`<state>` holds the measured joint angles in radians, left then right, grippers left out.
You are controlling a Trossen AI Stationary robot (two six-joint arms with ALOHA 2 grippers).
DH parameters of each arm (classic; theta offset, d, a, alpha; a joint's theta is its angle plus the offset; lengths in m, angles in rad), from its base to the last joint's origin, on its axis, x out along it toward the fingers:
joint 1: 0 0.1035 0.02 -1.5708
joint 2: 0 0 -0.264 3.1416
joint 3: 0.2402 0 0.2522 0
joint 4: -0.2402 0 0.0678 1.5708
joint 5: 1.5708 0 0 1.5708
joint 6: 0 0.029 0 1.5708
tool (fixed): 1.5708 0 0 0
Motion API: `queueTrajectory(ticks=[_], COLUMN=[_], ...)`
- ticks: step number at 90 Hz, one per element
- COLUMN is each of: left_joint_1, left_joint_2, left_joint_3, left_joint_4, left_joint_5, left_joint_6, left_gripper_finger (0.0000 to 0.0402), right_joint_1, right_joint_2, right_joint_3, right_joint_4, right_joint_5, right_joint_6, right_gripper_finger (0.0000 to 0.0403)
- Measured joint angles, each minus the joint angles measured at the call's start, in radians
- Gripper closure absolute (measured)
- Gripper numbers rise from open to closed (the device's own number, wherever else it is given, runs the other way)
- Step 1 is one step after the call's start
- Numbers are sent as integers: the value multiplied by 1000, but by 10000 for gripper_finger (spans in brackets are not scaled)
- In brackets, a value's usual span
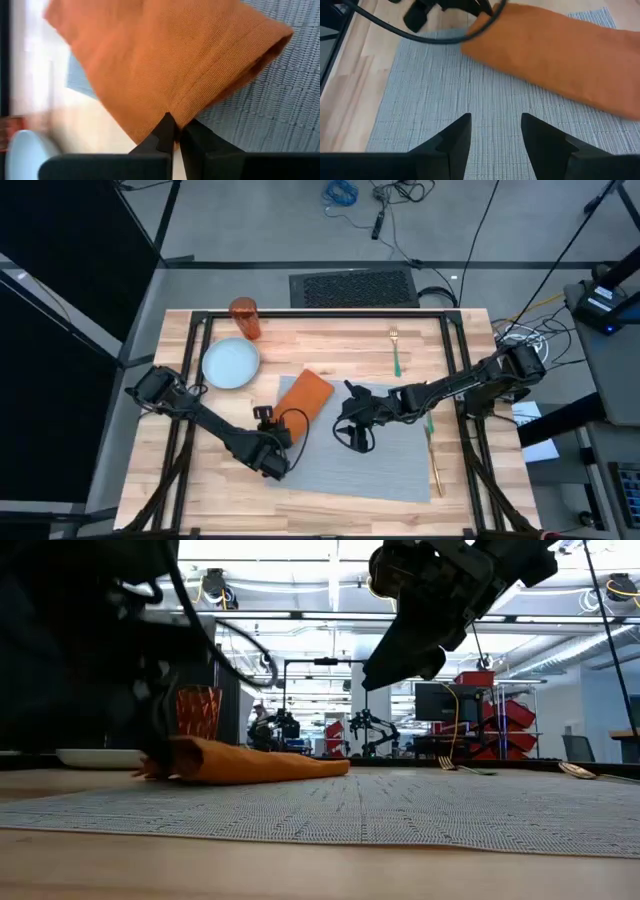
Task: Set table place
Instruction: Adjust the orange napkin to the left of placemat
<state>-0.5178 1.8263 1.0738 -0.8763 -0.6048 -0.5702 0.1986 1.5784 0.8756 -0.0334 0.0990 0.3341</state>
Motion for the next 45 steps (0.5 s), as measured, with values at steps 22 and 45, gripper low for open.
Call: queueTrajectory(ticks=[22, 45], left_joint_1=[-13, -61], left_joint_2=[0, 0], left_joint_3=[56, 83], left_joint_4=[-52, -67], left_joint_5=[22, 35], left_joint_6=[-54, -157], left_gripper_finger=[401, 401], right_joint_1=[6, -30], right_joint_2=[5, 61], right_joint_3=[-45, -66], right_joint_4=[7, 24], right_joint_5=[3, -6], right_joint_6=[46, 66], right_gripper_finger=[244, 244])
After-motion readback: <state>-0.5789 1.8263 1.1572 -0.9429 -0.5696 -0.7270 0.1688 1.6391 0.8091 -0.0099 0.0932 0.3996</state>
